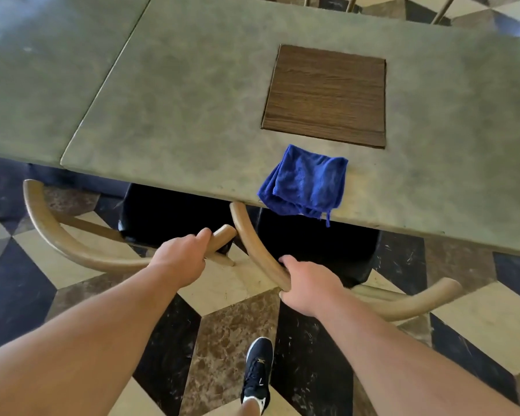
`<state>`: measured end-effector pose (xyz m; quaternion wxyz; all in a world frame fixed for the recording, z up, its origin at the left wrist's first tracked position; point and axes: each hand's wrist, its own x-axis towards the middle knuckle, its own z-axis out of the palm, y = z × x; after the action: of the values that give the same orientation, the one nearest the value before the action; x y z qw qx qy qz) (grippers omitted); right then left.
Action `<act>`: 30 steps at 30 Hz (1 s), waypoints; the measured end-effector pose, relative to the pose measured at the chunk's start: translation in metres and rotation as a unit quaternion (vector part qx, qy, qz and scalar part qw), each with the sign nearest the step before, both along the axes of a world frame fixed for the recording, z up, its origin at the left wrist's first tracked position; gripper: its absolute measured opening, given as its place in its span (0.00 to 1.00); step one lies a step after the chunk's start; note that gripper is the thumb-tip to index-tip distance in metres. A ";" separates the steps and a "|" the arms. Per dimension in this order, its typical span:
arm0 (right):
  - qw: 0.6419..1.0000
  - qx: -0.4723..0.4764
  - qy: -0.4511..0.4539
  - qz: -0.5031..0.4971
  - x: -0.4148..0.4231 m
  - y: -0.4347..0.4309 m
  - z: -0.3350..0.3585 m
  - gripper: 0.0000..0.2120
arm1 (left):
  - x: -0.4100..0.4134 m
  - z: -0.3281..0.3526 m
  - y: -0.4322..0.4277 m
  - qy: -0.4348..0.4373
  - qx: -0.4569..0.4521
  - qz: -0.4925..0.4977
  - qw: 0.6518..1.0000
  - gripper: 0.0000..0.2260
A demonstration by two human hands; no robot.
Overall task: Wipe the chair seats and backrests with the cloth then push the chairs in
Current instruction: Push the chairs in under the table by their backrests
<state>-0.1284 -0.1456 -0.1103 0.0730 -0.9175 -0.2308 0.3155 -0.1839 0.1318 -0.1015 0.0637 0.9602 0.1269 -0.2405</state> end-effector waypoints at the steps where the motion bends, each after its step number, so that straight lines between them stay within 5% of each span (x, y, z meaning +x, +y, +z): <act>1: 1.000 -0.005 0.010 0.000 0.000 0.005 0.000 0.34 | 0.000 0.001 0.000 0.000 0.000 0.000 1.000 0.15; 18: 0.993 -0.116 0.033 0.000 0.003 -0.020 0.003 0.38 | 0.009 -0.020 -0.006 -0.042 -0.033 0.021 0.998 0.18; 27: 0.997 -0.075 0.005 -0.022 -0.018 -0.032 0.006 0.21 | 0.011 -0.003 -0.023 -0.009 0.013 0.053 0.998 0.18; 30: 0.998 -0.057 0.001 -0.021 -0.021 -0.037 0.010 0.22 | 0.008 0.002 -0.033 -0.023 0.013 0.036 0.999 0.27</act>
<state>-0.1492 -0.1829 -0.0999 0.0278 -0.9245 -0.1930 0.3277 -0.1758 0.0987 -0.0992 0.0623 0.9612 0.1626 -0.2138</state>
